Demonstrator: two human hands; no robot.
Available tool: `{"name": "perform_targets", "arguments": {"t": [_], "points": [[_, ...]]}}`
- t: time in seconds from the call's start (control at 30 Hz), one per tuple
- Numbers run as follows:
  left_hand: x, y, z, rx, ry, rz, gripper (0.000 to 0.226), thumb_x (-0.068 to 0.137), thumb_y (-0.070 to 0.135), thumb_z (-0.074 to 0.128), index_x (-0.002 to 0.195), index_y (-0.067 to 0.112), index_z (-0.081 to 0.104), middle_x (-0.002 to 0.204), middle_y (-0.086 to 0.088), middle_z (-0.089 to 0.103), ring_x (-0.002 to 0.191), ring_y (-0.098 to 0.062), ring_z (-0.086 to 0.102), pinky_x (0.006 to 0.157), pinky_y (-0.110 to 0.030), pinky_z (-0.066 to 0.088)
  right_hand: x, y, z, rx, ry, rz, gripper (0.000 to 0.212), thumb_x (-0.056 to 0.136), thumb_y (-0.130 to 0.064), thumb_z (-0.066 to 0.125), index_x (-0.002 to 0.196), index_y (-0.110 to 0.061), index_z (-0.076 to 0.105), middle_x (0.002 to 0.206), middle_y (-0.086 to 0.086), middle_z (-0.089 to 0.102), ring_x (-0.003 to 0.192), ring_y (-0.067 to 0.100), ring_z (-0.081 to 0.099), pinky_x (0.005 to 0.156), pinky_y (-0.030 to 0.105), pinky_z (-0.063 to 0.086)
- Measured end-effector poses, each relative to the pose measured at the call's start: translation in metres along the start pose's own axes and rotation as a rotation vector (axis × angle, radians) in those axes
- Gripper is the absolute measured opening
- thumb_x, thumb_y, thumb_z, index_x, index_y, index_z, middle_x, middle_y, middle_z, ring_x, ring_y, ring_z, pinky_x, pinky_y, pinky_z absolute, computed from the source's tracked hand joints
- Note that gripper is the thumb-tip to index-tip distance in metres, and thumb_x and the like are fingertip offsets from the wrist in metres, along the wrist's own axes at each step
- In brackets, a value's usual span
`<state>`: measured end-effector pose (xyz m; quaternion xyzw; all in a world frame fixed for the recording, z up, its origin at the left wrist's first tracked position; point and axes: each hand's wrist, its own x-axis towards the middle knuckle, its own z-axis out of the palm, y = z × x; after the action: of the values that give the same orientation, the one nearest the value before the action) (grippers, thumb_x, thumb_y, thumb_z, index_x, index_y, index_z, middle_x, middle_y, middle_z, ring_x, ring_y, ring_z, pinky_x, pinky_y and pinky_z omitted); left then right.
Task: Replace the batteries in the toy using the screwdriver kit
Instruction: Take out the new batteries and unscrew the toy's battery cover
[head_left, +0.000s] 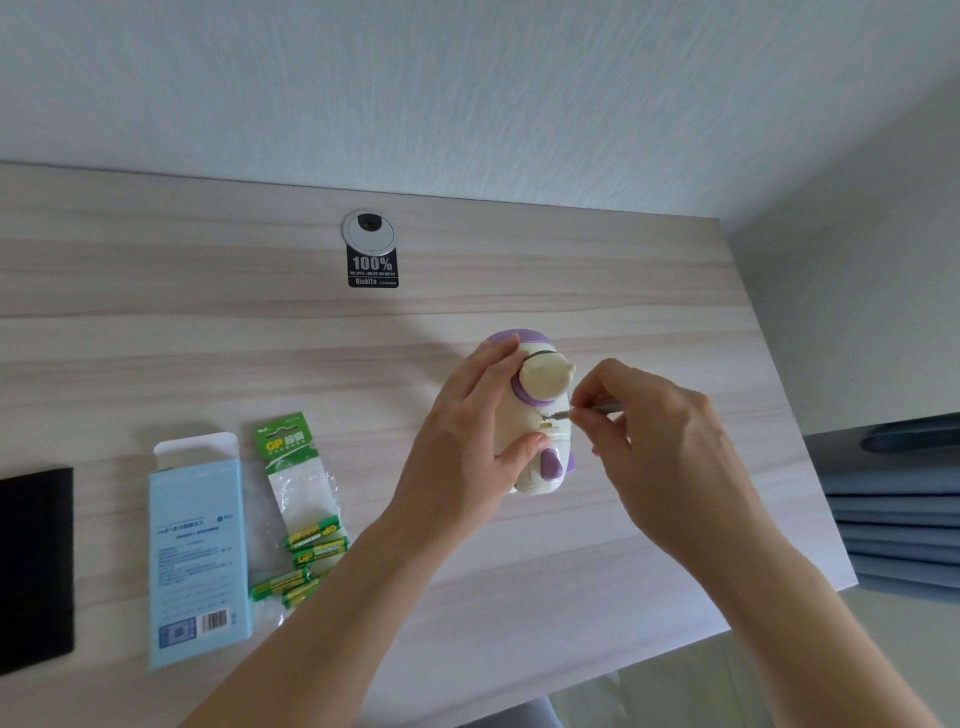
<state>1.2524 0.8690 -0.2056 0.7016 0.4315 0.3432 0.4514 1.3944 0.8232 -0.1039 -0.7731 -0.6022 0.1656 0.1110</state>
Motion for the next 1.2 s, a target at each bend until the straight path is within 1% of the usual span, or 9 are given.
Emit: {"name": "perform_targets", "arguments": {"t": [0.1, 0.27, 0.5, 0.6, 0.7, 0.9, 1.0, 1.1, 1.2], "points": [[0.000, -0.002, 0.001, -0.004, -0.003, -0.002, 0.070, 0.079, 0.017, 0.081, 0.142, 0.017, 0.051, 0.153, 0.010, 0.041, 0.143, -0.006, 0.035, 0.104, -0.042, 0.048, 0.001, -0.004, -0.002, -0.006, -0.006, -0.049, 0.011, 0.092, -0.019, 0.063, 0.092, -0.028, 0.058, 0.089, -0.010, 0.063, 0.078, 0.021, 0.064, 0.064, 0.046, 0.055], [0.000, -0.001, 0.003, -0.011, -0.001, -0.006, 0.070, 0.079, 0.018, 0.081, 0.142, 0.018, 0.051, 0.153, 0.013, 0.039, 0.143, -0.002, 0.033, 0.100, -0.042, 0.051, 0.002, -0.007, -0.004, -0.200, 0.032, 0.051, 0.025, 0.094, -0.049, 0.055, 0.084, -0.026, 0.056, 0.074, -0.010, 0.066, 0.070, 0.024, 0.062, 0.060, 0.036, 0.051], [0.000, -0.002, 0.003, -0.018, -0.007, 0.004, 0.069, 0.079, 0.016, 0.080, 0.142, 0.018, 0.051, 0.152, 0.011, 0.041, 0.144, -0.004, 0.033, 0.101, -0.043, 0.051, 0.001, -0.007, -0.003, -0.045, 0.003, 0.006, 0.019, 0.089, -0.014, 0.062, 0.095, -0.032, 0.058, 0.089, -0.014, 0.068, 0.082, 0.020, 0.065, 0.065, 0.042, 0.055], [0.001, -0.002, 0.003, -0.010, -0.002, 0.000, 0.069, 0.079, 0.017, 0.081, 0.142, 0.018, 0.051, 0.153, 0.012, 0.040, 0.144, -0.004, 0.033, 0.099, -0.043, 0.053, 0.003, -0.010, -0.005, -0.137, -0.013, 0.086, 0.011, 0.088, -0.040, 0.062, 0.095, -0.034, 0.056, 0.087, -0.018, 0.067, 0.079, 0.017, 0.064, 0.066, 0.034, 0.051], [0.001, -0.002, 0.004, -0.017, -0.004, 0.001, 0.068, 0.079, 0.018, 0.081, 0.141, 0.018, 0.051, 0.152, 0.014, 0.040, 0.143, -0.002, 0.033, 0.098, -0.044, 0.053, 0.004, -0.008, -0.003, -0.218, 0.025, 0.115, 0.032, 0.091, -0.056, 0.055, 0.082, -0.025, 0.058, 0.074, -0.010, 0.067, 0.073, 0.025, 0.062, 0.062, 0.034, 0.050], [0.001, -0.002, 0.004, -0.027, -0.012, 0.003, 0.068, 0.079, 0.017, 0.080, 0.141, 0.018, 0.051, 0.152, 0.012, 0.040, 0.144, -0.004, 0.033, 0.099, -0.044, 0.052, 0.004, 0.000, -0.001, -0.034, 0.007, -0.107, 0.011, 0.091, -0.014, 0.065, 0.084, -0.021, 0.060, 0.079, -0.005, 0.062, 0.072, 0.024, 0.062, 0.060, 0.045, 0.052], [0.000, -0.002, 0.003, -0.016, -0.010, -0.002, 0.069, 0.080, 0.018, 0.080, 0.142, 0.017, 0.050, 0.154, 0.011, 0.039, 0.144, -0.006, 0.034, 0.101, -0.042, 0.051, 0.002, -0.004, -0.003, -0.065, -0.010, -0.086, 0.007, 0.091, -0.026, 0.063, 0.094, -0.028, 0.057, 0.089, -0.012, 0.063, 0.078, 0.018, 0.064, 0.064, 0.041, 0.054], [0.000, -0.001, 0.003, -0.008, 0.001, -0.002, 0.070, 0.080, 0.018, 0.081, 0.142, 0.017, 0.050, 0.153, 0.012, 0.039, 0.143, -0.006, 0.036, 0.102, -0.041, 0.050, 0.002, -0.004, -0.005, -0.210, 0.011, 0.021, 0.027, 0.093, -0.051, 0.053, 0.087, -0.025, 0.056, 0.079, -0.011, 0.066, 0.071, 0.022, 0.062, 0.063, 0.037, 0.053], [0.000, 0.000, 0.003, -0.014, 0.003, -0.005, 0.070, 0.079, 0.018, 0.081, 0.143, 0.018, 0.050, 0.153, 0.013, 0.039, 0.143, -0.006, 0.035, 0.103, -0.040, 0.049, 0.002, 0.000, -0.003, -0.151, 0.027, -0.041, 0.026, 0.097, -0.039, 0.054, 0.081, -0.019, 0.056, 0.068, -0.003, 0.063, 0.063, 0.026, 0.060, 0.057, 0.042, 0.052]]}}
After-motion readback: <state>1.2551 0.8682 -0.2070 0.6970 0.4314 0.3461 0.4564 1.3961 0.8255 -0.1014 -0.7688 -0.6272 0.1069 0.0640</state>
